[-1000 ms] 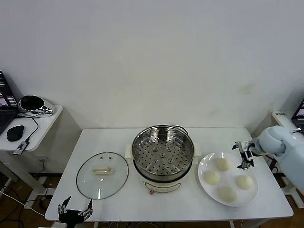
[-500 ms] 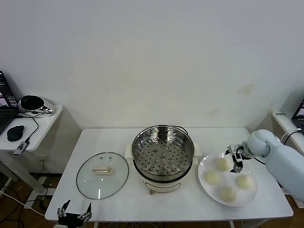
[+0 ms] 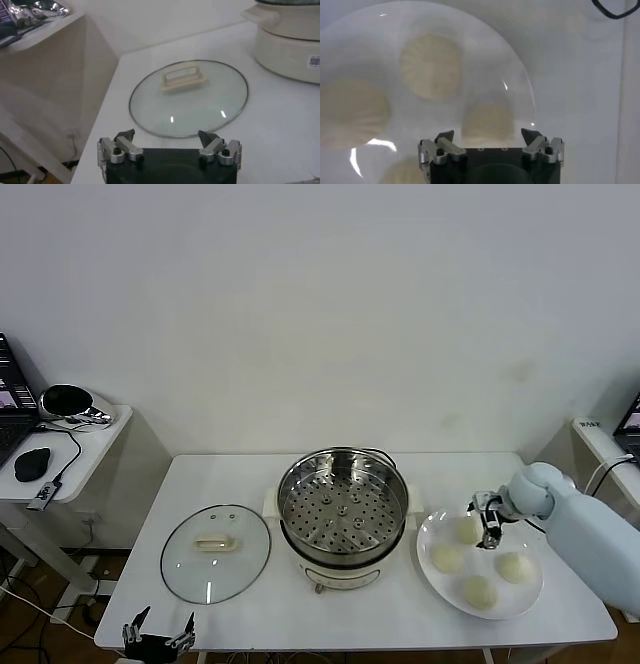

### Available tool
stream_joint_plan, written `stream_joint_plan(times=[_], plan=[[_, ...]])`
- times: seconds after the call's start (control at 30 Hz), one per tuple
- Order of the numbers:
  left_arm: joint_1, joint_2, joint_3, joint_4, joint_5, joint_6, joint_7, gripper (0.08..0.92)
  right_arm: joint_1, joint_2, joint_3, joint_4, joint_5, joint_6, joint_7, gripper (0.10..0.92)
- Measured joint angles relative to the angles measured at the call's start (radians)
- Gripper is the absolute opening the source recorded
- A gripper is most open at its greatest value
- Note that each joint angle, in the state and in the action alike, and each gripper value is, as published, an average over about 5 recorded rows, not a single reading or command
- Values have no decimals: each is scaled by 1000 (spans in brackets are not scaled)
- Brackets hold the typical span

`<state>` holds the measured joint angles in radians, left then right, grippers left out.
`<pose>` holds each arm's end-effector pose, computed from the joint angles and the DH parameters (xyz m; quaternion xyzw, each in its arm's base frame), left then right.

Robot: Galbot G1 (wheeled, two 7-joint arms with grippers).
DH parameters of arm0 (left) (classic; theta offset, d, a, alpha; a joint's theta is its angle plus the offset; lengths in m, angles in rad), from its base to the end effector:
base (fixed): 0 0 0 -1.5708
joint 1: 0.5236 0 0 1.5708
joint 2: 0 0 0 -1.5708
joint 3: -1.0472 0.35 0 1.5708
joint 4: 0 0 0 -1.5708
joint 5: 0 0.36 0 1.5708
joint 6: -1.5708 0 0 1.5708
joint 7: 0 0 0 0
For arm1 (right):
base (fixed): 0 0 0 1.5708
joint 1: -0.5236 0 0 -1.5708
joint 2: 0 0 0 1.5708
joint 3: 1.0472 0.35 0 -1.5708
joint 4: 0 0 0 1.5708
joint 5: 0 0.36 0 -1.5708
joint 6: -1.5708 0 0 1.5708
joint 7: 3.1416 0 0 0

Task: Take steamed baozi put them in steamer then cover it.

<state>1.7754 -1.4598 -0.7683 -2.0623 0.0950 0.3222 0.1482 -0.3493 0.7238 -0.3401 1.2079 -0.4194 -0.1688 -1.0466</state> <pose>0.1164 0.0964 -0.3322 0.0178 -0.9514 -0.1290 0.2792 0.4940 -0.1886 -0.2488 0.4327 -0.5777 0.5659 0.3984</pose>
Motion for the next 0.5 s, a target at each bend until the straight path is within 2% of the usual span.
stream_joint_plan(times=[0.13,0.37,0.5], plan=[[0,-2,2,1,1,0,0,823,-1,2,0,-6,2,0,5,791],[0,-2,3,1,2,1,1,823,-4,0,2,-11,4,-4,8,633],[1,-2,4,3,3,1,0,823,-3,-4,8,-10,11,-5,8,619]])
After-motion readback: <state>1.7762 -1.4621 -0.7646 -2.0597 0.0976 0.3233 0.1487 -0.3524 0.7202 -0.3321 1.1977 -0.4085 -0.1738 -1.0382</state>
